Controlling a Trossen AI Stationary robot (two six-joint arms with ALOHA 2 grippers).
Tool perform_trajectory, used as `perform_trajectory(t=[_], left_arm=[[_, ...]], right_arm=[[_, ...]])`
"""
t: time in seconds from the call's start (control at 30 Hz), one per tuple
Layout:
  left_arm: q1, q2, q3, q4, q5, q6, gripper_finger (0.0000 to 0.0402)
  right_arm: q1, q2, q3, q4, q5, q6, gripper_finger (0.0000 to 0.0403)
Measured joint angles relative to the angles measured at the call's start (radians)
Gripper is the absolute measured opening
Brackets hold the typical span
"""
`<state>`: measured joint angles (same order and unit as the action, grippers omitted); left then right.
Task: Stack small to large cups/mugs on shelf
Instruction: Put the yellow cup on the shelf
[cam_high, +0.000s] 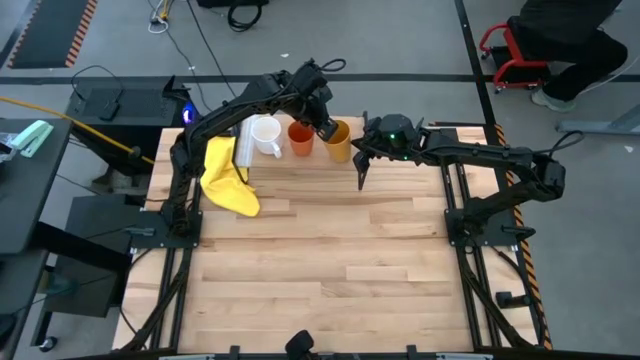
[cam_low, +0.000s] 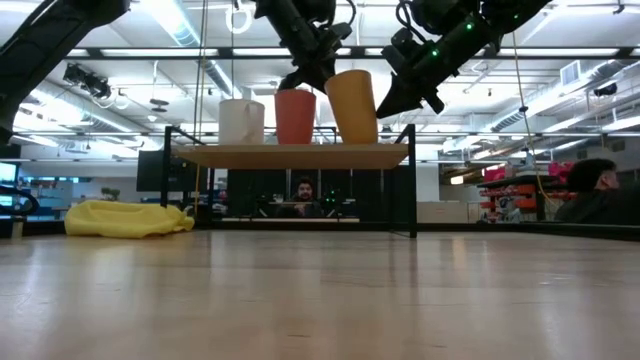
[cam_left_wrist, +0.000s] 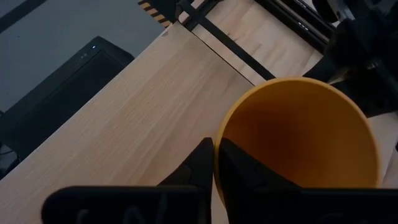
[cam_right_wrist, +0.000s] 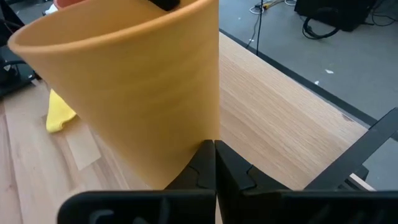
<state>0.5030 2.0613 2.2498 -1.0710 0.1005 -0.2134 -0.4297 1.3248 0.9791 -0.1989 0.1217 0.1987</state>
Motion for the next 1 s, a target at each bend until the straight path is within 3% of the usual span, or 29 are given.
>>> perform_trajectory(t=[0.47,1.0], left_arm=[[-0.004,0.001,0.046,-0.012,0.0,0.016,0.0033],[-0.007,0.005,0.062,-0.022,0.0,0.015,0.008]], right_arm=[[0.0,0.0,0.0,-0.011,-0.003,0.0,0.0002],[0.0,0.0,0.0,-0.013,-0.002,0.001,0.0002]])
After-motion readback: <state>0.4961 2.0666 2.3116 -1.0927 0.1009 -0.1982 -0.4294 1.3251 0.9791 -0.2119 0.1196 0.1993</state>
